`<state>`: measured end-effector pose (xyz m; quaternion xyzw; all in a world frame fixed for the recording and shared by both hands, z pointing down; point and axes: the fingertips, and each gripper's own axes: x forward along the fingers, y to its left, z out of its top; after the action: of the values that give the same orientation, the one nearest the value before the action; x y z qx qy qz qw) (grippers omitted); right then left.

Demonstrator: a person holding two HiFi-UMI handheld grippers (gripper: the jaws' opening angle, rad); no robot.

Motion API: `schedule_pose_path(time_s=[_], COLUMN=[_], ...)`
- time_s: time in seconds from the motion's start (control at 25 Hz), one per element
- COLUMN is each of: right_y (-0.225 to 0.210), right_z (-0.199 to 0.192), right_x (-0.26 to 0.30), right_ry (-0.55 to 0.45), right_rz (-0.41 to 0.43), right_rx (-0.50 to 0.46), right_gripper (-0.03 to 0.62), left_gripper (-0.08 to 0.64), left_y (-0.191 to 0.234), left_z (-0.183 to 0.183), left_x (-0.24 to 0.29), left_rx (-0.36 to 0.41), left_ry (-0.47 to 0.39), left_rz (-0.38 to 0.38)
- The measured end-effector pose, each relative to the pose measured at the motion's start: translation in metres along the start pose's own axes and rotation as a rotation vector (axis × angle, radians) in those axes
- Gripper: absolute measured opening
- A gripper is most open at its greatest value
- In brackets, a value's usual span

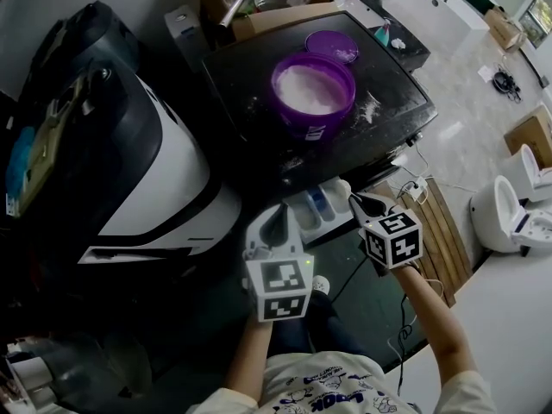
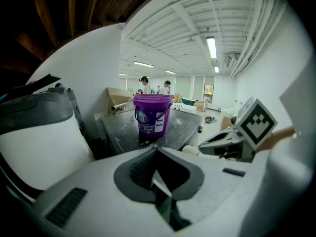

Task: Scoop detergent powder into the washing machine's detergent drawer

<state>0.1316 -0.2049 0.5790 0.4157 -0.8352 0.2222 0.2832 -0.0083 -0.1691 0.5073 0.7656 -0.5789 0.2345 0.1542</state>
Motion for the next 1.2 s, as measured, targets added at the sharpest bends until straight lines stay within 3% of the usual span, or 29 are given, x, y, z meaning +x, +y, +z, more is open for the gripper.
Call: schedule_pose_path(time_s=[0.6, 1.2], right_y=[0.012, 0.020], right_z=[-0.008, -0.019], right_x=[0.025, 0.031], right_ry=[0.098, 0.141], right_rz=[-0.073, -0.154], right_rx=[-0.563, -0.990], right_gripper=[0.020, 0.020], left_gripper=[0.003, 0.003], left_y=[0.007, 0.011], left_z=[-0.005, -0.011], left_x=[-0.001, -0.004], left_rx=[-0.020, -0.033], left_ry=[0.005, 0.013], left_rz=[0.018, 0.033])
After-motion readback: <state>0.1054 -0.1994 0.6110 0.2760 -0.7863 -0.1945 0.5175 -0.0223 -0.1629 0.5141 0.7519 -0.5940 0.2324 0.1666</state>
